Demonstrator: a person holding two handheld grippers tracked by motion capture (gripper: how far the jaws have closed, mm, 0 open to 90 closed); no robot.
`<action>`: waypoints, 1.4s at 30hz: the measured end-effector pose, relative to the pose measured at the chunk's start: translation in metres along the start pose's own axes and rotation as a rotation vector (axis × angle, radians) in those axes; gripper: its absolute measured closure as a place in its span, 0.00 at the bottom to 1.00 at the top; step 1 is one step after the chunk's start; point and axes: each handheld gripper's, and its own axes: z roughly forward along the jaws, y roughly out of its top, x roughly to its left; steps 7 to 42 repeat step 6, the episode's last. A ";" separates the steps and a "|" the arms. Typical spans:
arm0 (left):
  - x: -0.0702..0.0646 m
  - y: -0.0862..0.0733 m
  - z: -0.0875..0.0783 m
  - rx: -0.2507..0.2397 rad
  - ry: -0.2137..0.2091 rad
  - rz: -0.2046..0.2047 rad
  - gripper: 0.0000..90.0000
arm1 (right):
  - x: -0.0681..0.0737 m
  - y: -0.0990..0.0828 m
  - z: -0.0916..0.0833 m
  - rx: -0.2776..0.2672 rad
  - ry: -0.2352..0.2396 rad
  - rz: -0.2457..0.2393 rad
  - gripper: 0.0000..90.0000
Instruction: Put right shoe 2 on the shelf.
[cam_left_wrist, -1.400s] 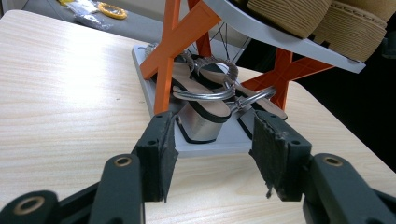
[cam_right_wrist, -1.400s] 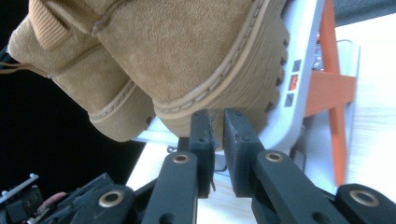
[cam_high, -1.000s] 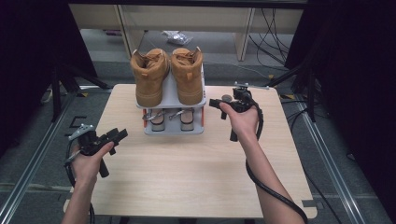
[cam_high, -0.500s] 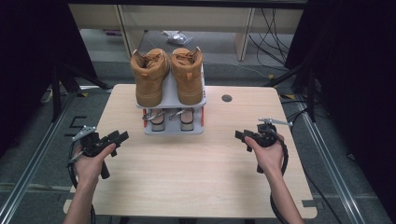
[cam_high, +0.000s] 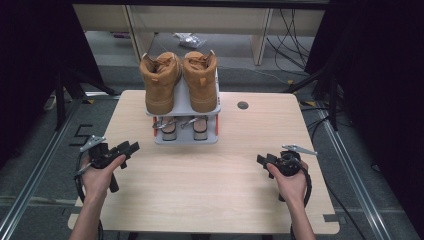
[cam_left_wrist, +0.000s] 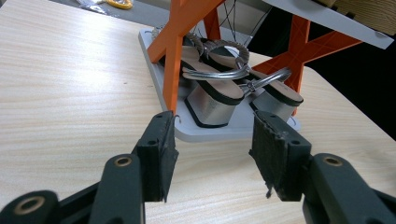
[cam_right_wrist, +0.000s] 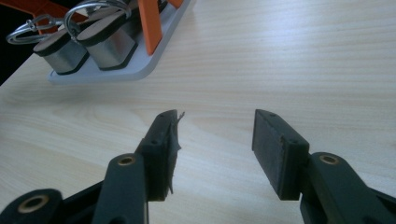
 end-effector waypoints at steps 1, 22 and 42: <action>0.000 0.000 0.000 0.001 0.000 0.001 0.54 | 0.000 -0.001 0.001 -0.009 0.000 -0.017 0.56; -0.001 0.000 0.001 0.005 -0.003 0.002 0.54 | 0.001 -0.006 0.001 0.002 0.003 -0.018 0.53; -0.001 0.000 0.001 0.005 -0.003 0.002 0.54 | 0.001 -0.006 0.001 0.002 0.003 -0.018 0.53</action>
